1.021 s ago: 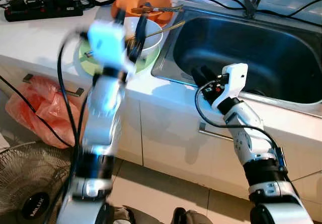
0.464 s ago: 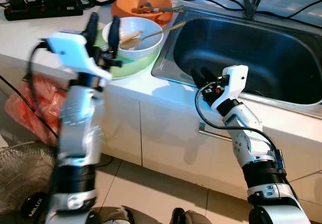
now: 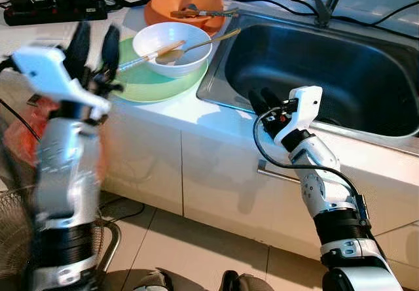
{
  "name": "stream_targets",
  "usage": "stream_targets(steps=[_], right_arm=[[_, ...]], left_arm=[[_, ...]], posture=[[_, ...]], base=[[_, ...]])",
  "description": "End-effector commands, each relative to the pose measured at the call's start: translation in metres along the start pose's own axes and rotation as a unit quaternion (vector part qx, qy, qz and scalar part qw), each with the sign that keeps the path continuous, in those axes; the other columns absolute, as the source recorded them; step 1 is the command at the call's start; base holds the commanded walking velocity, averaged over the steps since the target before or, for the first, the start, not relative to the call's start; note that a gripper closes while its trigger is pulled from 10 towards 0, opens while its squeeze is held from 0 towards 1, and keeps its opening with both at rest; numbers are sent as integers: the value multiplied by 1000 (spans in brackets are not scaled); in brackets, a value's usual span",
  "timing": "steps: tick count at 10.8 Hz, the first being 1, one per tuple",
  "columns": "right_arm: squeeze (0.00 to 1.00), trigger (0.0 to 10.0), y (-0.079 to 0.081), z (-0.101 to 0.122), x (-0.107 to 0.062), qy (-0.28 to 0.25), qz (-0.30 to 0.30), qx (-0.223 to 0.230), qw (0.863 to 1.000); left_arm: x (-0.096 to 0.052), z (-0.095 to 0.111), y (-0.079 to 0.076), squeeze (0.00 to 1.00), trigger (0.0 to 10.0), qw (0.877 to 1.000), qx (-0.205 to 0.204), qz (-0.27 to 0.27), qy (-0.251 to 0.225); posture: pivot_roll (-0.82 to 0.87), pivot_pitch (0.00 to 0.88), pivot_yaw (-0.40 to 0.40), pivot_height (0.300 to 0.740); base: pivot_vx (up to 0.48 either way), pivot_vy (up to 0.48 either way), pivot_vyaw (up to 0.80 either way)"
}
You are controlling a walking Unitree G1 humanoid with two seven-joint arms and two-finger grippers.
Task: Kitchen organization
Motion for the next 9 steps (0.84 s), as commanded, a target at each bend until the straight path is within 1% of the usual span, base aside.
stream_targets(steps=[1,2,4,6,7,9], right_arm=[[0,10000,-5,-31,-12,55,-19,25,998],[0,10000,-5,-31,-13,55,-20,26,998],[0,10000,-7,-31,-13,54,-24,27,998],[0,10000,-10,-31,-14,50,-32,27,998],[0,10000,-11,-30,-14,48,-36,27,998],[0,10000,-12,-30,-14,45,-41,27,998]], left_arm=[[-4,-5,4,0,10000,1000,-2,-7,15],[-5,-9,3,0,10000,999,3,-19,27],[-9,-16,0,0,10000,999,-6,-29,41],[-14,-29,-2,0,10000,997,-14,-37,64],[-14,-33,-5,0,10000,996,-17,-43,71],[-11,-35,-10,0,10000,996,-20,-52,72]], posture=[[64,161,-54,740],[62,162,-53,740],[59,162,-53,740],[56,160,-46,740],[55,158,-44,740],[54,146,-28,740]], base=[[0,0,0],[0,0,0],[0,0,0],[0,0,0],[0,0,0],[0,0,0]])
Point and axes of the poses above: a point about 5 cm out from each wrist's last joint towards the gripper, its own x axis pointing out of the wrist towards the gripper, its own z axis along the axis of the wrist's last joint, y = z × x, the point moved 3 cm from there along x, pointing out of the wrist towards the gripper, and after that the axes turned 2 degrees about x, right-handed, at the moved point
